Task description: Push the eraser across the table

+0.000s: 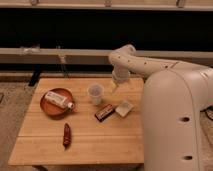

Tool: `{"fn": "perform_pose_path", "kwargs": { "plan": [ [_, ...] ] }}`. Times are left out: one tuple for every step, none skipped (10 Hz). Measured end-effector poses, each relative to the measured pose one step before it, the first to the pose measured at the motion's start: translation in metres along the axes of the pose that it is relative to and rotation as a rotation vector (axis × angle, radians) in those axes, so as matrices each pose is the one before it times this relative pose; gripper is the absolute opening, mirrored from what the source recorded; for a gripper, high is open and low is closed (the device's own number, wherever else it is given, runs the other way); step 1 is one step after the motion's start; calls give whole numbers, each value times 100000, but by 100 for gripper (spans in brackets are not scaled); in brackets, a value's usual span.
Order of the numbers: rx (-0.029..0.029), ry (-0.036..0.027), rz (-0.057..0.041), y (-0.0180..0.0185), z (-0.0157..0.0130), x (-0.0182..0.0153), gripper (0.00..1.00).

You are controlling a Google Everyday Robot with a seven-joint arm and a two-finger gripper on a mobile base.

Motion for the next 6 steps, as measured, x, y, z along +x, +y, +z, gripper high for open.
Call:
{"fn": "perform_pose_path", "kwargs": {
  "plan": [
    [286,1414,-871,231,795,102,80],
    [-30,886,-1014,441,767,-134,80],
    [175,946,-196,-72,690,151,80],
    [116,1420,166,-259,894,463,80],
    [-71,1591,-140,-56,930,379,80],
    [-81,986,120,-143,381,301,80]
  ]
}}
